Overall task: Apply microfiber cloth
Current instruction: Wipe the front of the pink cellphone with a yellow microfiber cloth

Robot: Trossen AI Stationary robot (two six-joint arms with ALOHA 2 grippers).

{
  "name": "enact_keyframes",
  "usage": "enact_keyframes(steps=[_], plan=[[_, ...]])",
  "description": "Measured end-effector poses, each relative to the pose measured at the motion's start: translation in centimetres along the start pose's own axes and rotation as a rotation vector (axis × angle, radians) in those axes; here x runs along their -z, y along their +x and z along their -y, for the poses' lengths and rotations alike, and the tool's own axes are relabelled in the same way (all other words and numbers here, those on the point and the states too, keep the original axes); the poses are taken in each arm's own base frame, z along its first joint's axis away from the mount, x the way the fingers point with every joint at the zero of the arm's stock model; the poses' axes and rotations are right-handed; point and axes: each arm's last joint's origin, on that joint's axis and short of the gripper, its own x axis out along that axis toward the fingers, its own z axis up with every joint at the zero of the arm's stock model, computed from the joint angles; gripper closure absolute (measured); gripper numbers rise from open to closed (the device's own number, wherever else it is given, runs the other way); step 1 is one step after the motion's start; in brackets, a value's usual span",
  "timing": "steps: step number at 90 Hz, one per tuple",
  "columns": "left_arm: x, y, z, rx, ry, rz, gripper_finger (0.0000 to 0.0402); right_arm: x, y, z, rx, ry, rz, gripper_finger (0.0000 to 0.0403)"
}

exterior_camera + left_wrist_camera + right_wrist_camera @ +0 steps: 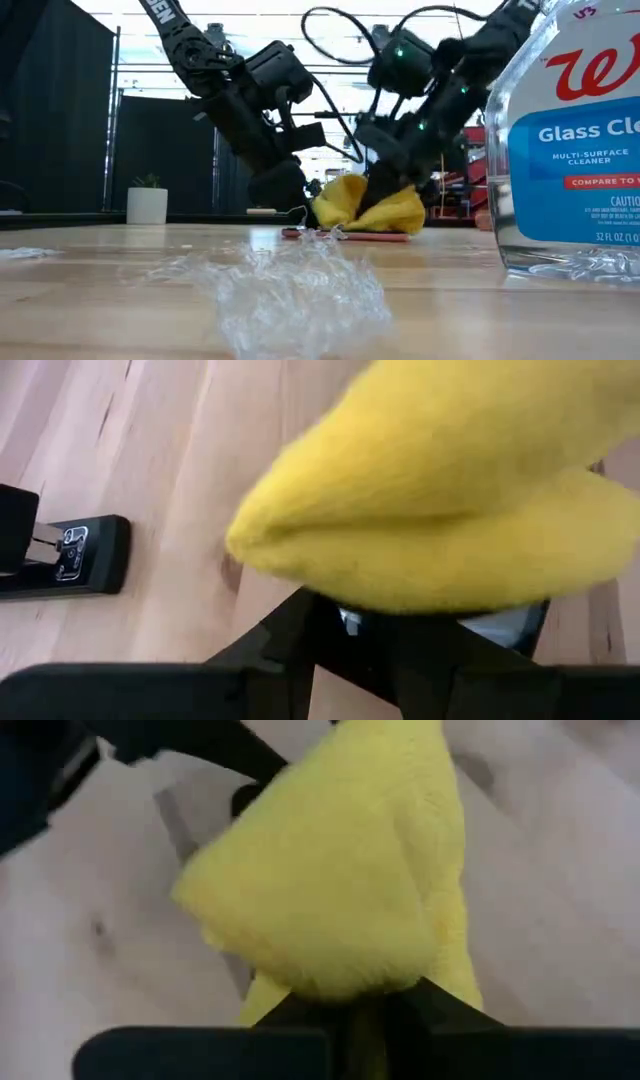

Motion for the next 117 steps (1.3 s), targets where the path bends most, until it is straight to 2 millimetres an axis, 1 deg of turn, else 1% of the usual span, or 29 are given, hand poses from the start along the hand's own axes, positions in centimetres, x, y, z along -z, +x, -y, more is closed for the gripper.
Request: enact_keyframes(steps=[6,13,19,27,35,42,50,56,66,73,79,88,96,106,117], plan=[[-0.1,0.0,0.0,0.001,-0.001,0.004,0.0309,0.4,-0.1,0.0,0.023,0.003,-0.047,0.0386],[-0.1,0.0,0.0,0.001,-0.001,0.006,0.0309,0.9,-1.2,0.0,0.042,-0.010,-0.102,0.0386],[-0.1,0.0,0.0,0.001,-0.001,0.006,0.0309,0.6,-2.6,0.1,0.031,-0.006,-0.090,0.0386],[-0.1,0.0,0.0,0.000,-0.001,0.006,0.0309,-0.5,-3.8,0.3,0.044,-0.009,0.031,0.0386],[-0.1,0.0,0.0,-0.002,-0.001,0.008,0.0309,-3.1,-4.4,0.2,-0.016,-0.002,0.233,0.0386],[-0.1,0.0,0.0,-0.002,-0.001,0.011,0.0309,-3.8,-3.6,1.0,-0.012,0.016,0.282,0.0386],[-0.1,0.0,0.0,-0.004,-0.002,0.016,0.0309,-4.0,-1.9,1.8,-0.007,0.041,0.295,0.0386],[-0.1,0.0,0.0,-0.005,-0.002,0.017,0.0309,-4.1,-0.6,2.1,-0.056,0.067,0.302,0.0386],[-0.2,0.0,0.0,-0.005,-0.002,0.018,0.0309,-3.4,2.2,2.3,-0.110,0.093,0.278,0.0386],[-0.1,0.0,0.0,-0.005,-0.001,0.009,0.0309,-3.4,3.3,2.2,-0.150,0.109,0.270,0.0386],[0.0,0.0,0.0,-0.004,-0.002,0.004,0.0309,-3.1,4.1,2.2,-0.150,0.111,0.245,0.0386],[0.0,0.0,0.0,-0.004,-0.002,0.000,0.0309,-2.7,4.2,2.3,-0.131,0.102,0.187,0.0386],[0.0,0.0,0.0,0.003,-0.001,0.004,0.0309,-2.6,3.6,2.4,-0.121,0.076,0.139,0.0386],[0.0,0.0,0.0,0.015,0.001,-0.003,0.0309,-2.4,2.2,2.3,-0.110,0.042,0.061,0.0386],[0.0,0.0,0.0,0.014,0.001,-0.010,0.0309,-1.9,0.1,2.5,-0.081,0.022,-0.033,0.0386]])
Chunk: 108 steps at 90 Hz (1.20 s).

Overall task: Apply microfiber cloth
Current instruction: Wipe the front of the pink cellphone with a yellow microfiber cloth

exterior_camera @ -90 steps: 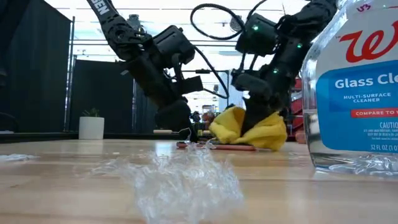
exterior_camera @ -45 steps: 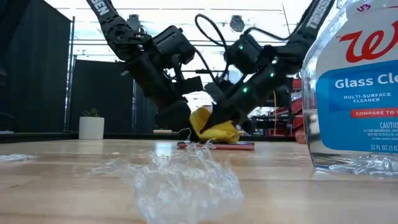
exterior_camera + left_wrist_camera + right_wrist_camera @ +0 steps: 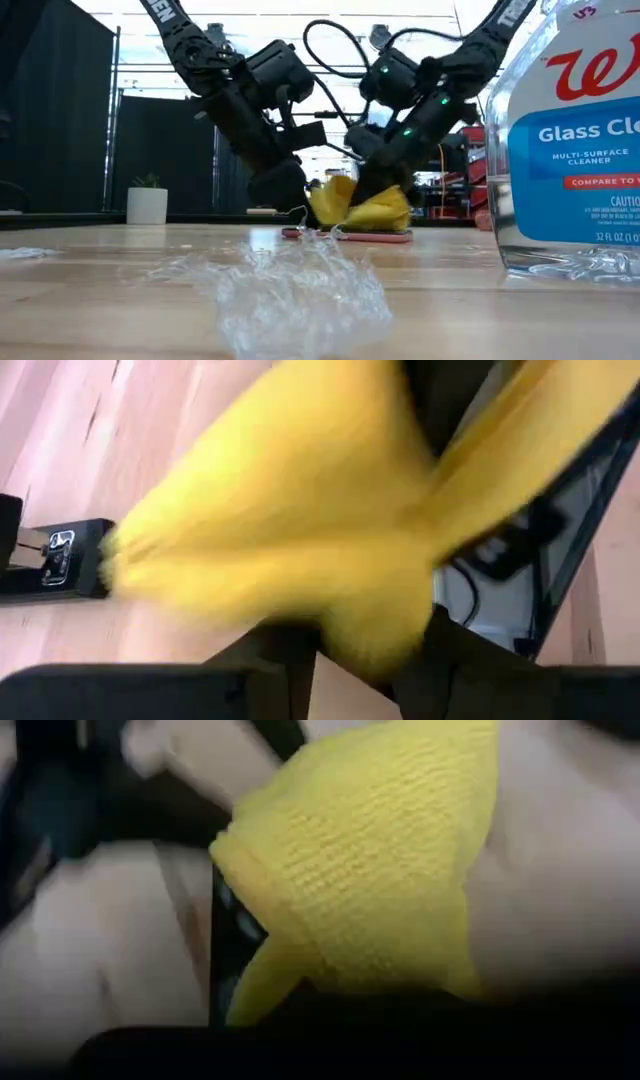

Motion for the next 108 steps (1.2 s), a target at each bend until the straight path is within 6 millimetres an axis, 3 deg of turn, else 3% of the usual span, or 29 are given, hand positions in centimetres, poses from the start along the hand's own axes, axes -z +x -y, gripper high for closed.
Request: enact_keyframes(steps=[22,38,51,61,81,108], plan=[[0.1,0.0,0.0,-0.011,0.001,-0.008,0.0309,2.0,-5.3,-1.1,0.066,-0.011,-0.176,0.0386],[-0.4,-0.9,0.1,-0.029,0.010,0.008,0.0309,2.6,-7.9,-4.3,0.036,-0.058,-0.063,0.0386],[-2.1,-3.5,0.1,-0.031,0.017,0.086,0.0309,3.4,-7.3,-7.5,-0.062,-0.117,0.029,0.0386],[-2.3,-4.6,-0.4,-0.034,0.013,0.083,0.0309,4.6,-5.3,-8.4,-0.029,-0.142,0.008,0.0386],[-0.4,-2.9,-0.6,-0.025,0.015,-0.053,0.0309,5.6,-1.8,-7.4,0.096,-0.144,-0.033,0.0386],[0.5,-1.5,0.6,-0.013,0.008,-0.090,0.0309,4.2,-2.4,-5.5,0.146,-0.191,-0.032,0.0384]])
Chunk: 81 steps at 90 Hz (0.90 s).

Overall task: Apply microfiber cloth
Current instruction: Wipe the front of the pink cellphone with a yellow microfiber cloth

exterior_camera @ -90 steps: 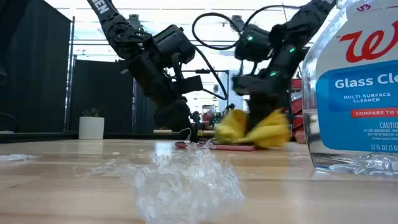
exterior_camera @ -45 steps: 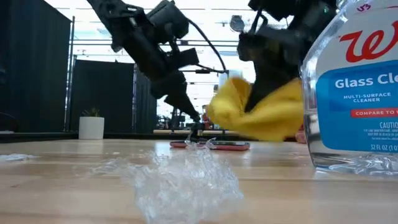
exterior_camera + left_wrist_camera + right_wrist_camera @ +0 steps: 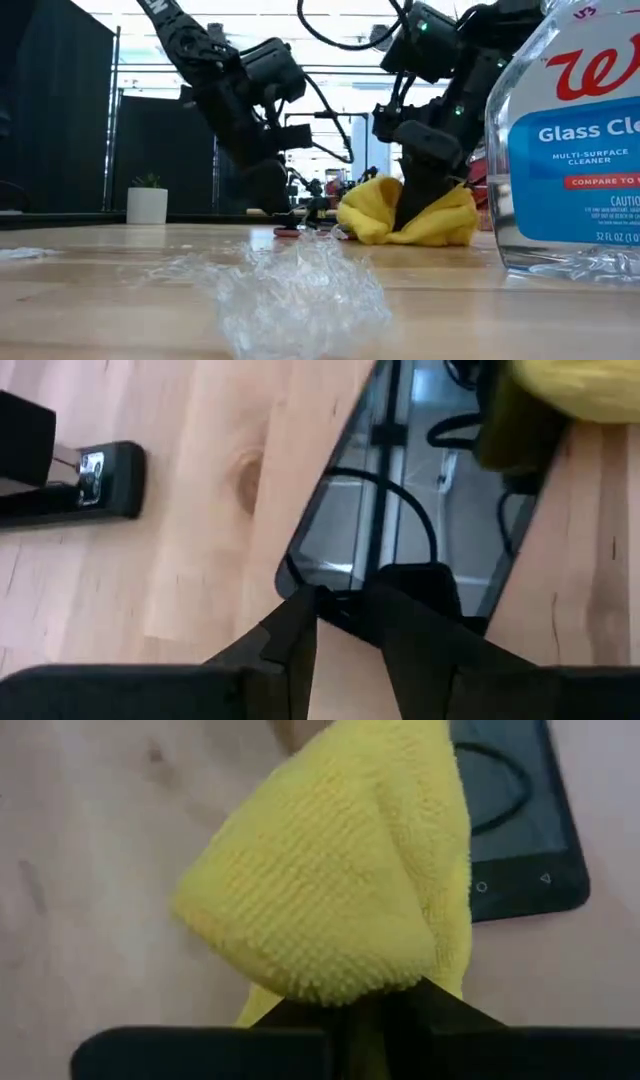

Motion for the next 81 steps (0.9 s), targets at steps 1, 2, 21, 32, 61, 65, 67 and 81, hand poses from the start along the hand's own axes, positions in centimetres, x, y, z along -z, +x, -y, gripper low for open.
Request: enact_keyframes(steps=[1,2,21,32,61,65,67,81], plan=[[0.0,0.0,0.0,0.000,0.000,0.000,0.0309,-0.1,0.0,0.1,0.003,-0.001,0.002,0.0384],[0.0,0.0,0.1,0.001,0.001,0.001,0.0309,-0.1,-0.1,0.2,0.005,-0.001,0.003,0.0384],[-0.1,-0.1,0.4,0.003,0.017,0.005,0.0309,-0.6,-0.4,1.6,0.031,0.013,-0.008,0.0383],[-0.1,-0.4,0.1,-0.024,0.032,0.002,0.0309,-0.6,-0.5,1.4,0.020,0.007,-0.006,0.0383],[-1.8,-7.1,0.0,-0.015,0.024,0.122,0.0309,-2.2,-7.7,1.7,-0.097,-0.018,0.116,0.0383],[-1.9,-7.8,-0.2,-0.015,0.022,0.132,0.0309,-2.4,-8.6,2.1,-0.104,-0.021,0.138,0.0383],[-1.9,-8.1,-0.2,-0.013,0.022,0.139,0.0310,-2.5,-9.2,2.3,-0.105,-0.019,0.148,0.0383],[-1.8,-12.4,-0.5,-0.001,0.018,0.194,0.0339,-2.0,-14.0,4.0,-0.088,0.010,0.236,0.0383]])
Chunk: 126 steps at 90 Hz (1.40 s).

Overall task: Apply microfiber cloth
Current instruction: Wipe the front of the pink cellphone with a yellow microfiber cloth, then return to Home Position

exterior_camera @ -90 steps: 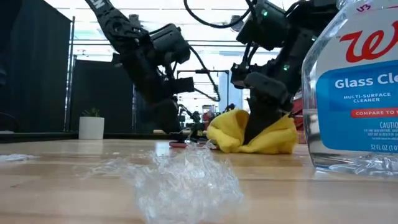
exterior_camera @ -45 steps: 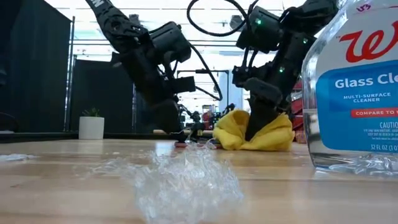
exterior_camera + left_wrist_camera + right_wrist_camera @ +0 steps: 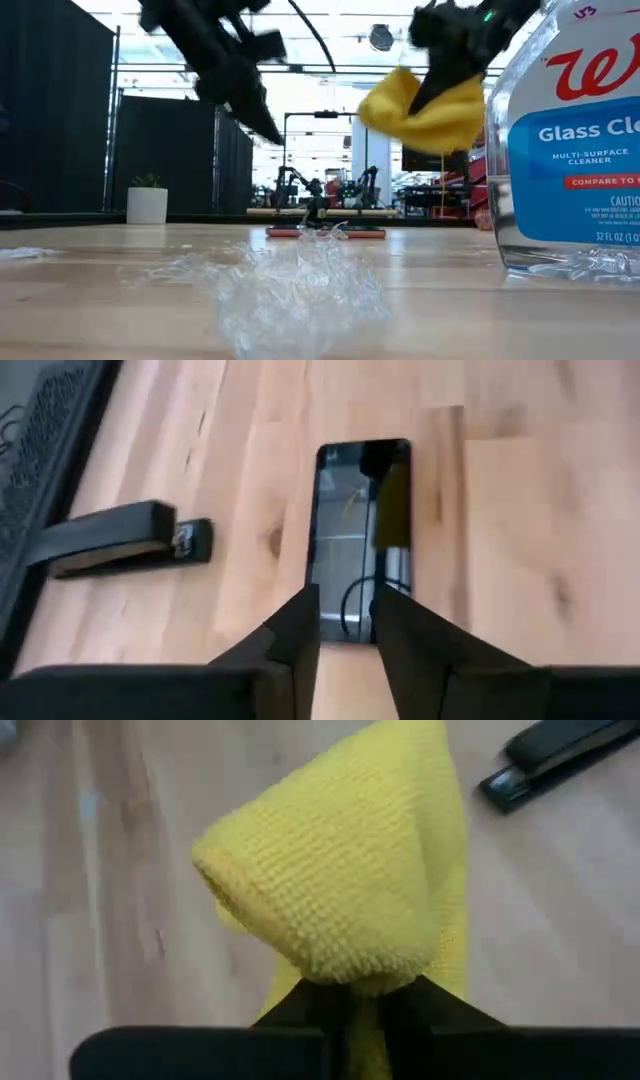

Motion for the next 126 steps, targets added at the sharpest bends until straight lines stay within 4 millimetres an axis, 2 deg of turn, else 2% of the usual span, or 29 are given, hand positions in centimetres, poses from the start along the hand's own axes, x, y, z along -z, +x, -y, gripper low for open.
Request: enact_keyframes(steps=[7,13,27,40,47,60,75,81,88,114,126], plan=[[0.1,-1.5,-0.1,0.006,-0.005,0.006,0.0365,0.2,-1.9,0.5,0.039,0.015,0.026,0.0383],[0.0,-2.7,-0.4,0.014,-0.022,0.035,0.0387,0.8,-2.6,1.1,0.061,0.045,0.018,0.0383],[-0.3,-4.2,-0.7,0.024,-0.036,0.089,0.0398,3.1,-1.2,1.7,0.059,0.113,-0.029,0.0371],[-0.3,-4.5,-0.7,0.023,-0.038,0.094,0.0400,3.6,-0.3,1.2,-0.057,0.036,-0.021,0.0315],[-0.2,-4.5,-0.7,0.024,-0.037,0.086,0.0401,2.7,-1.5,1.0,-0.095,0.032,-0.003,0.0276],[-0.1,-4.4,-0.7,0.026,-0.034,0.071,0.0401,0.8,-5.0,1.0,-0.104,0.025,0.083,0.0212],[-0.1,-4.4,-0.7,0.024,-0.029,0.081,0.0401,1.0,-6.5,1.4,-0.113,-0.034,0.124,0.0182],[-0.1,-4.4,-0.7,0.028,-0.029,0.081,0.0401,1.2,-7.1,1.6,-0.124,-0.062,0.162,0.0191],[-0.1,-4.4,-0.7,0.048,-0.028,0.084,0.0401,1.8,-7.6,1.9,-0.155,-0.069,0.252,0.0219],[1.5,-4.7,-1.7,0.056,-0.081,0.187,0.0401,5.6,-8.0,3.4,-0.285,-0.053,0.516,0.0384],[2.5,-4.8,-2.0,0.078,-0.102,0.232,0.0401,7.2,-8.2,4.1,-0.289,-0.054,0.581,0.0393]])
